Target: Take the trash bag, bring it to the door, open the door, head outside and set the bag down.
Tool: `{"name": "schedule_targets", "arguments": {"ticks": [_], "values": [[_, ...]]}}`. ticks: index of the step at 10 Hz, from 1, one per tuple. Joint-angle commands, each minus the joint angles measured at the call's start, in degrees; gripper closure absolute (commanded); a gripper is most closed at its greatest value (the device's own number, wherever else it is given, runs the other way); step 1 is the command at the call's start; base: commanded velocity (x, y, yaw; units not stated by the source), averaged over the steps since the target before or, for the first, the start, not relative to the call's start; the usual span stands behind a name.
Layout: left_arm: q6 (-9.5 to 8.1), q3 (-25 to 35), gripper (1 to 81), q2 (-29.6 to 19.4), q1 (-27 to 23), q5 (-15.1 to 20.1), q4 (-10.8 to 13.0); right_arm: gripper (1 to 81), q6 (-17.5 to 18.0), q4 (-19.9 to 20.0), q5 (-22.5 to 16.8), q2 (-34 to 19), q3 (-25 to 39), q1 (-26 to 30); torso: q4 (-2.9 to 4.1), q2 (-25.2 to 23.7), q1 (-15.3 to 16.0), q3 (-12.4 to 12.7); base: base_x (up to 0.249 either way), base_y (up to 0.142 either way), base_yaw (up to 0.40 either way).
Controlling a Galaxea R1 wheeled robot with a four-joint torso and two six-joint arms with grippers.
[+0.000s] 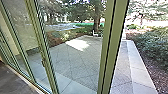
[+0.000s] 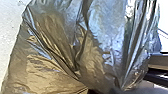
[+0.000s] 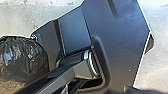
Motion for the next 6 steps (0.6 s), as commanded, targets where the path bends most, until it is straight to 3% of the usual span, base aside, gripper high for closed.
{"name": "schedule_targets", "arguments": {"ticks": [1, 4, 6], "values": [[0.15, -1.6, 81.1, 0.7, -2.1, 3.3, 0.4, 1.0, -0.4, -1.8, -1.9, 2.6, -1.3, 2.1, 0.0, 0.0, 0.0, 0.0, 0.0, 0.0, 0.0], [0.07, -5.0, 81.1, 2.9, -2.8, 3.3, 0.4, 1.0, -0.5, -6.0, 2.4, 6.2, -4.2, 0.0, 0.0, 0.0, 0.0, 0.0, 0.0, 0.0, 0.0], [0.15, -5.1, 81.1, 3.1, -3.0, 3.3, 0.4, 1.0, -0.5, -6.5, 3.1, 7.5, -5.5, -0.5, 0.0, 0.0, 0.0, 0.0, 0.0, 0.0, 0.0]]}}
